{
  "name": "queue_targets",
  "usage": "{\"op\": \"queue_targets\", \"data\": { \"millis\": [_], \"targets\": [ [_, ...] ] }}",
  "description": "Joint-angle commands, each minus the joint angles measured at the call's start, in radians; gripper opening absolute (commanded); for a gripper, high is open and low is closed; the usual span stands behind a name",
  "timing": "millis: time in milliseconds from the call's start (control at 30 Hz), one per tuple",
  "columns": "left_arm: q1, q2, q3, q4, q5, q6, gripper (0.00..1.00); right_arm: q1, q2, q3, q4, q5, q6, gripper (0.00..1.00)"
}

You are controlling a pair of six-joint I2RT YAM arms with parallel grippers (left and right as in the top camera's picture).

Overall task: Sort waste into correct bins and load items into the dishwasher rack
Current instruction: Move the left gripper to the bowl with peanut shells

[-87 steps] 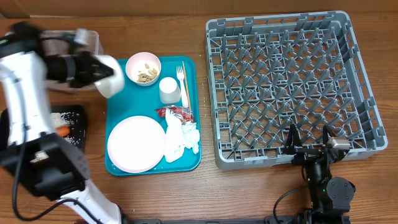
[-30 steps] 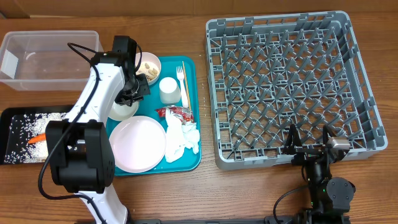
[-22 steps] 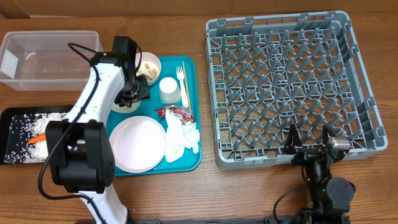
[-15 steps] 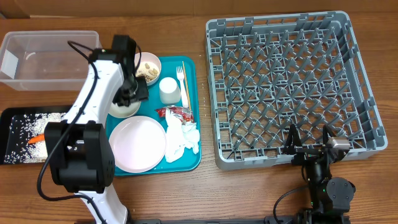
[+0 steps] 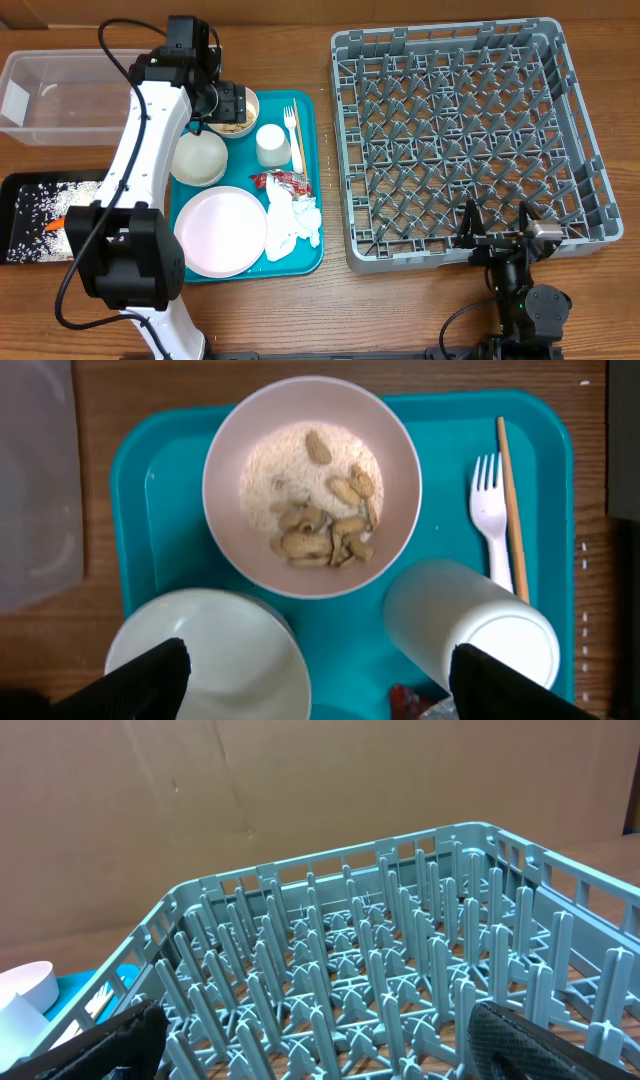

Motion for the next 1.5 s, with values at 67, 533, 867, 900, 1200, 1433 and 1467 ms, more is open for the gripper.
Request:
{"op": "queue_targets", "data": {
  "millis": [67,533,867,900,1200,1433,1467],
  "targets": [
    [-0.007,0.047,0.008,0.045,0.008,0.097,0.84,-0.003,-0.007,-0.01,0.005,0.006,-0.004,1.0],
    [-0.064,0.114,0.008,0.064,-0.01,0.202,0.8,-0.003,-0.007,-0.01,0.005,0.006,-0.004,1.0],
    [-0.062,0.176,0.008,0.09,-0.051,0.201,0.8,-0.003,-0.007,-0.01,0.005,0.006,-0.004,1.0],
    [-0.062,0.176,0.008,0.097,-0.051,0.201,0.8,-0.003,-0.007,-0.01,0.005,0.006,-0.004,1.0],
    [-0.065,0.212,0.008,0.132,-0.048,0.193,0.79,-0.003,-0.007,-0.01,0.005,0.006,-0.004,1.0],
    [-0.065,0.237,0.008,0.167,-0.048,0.171,0.79,-0.003,-0.007,-0.01,0.005,0.006,-0.004,1.0],
    [-0.065,0.237,0.008,0.174,-0.048,0.171,0.78,-0.003,-0.007,-0.01,0.005,0.006,-0.004,1.0]
  ]
}}
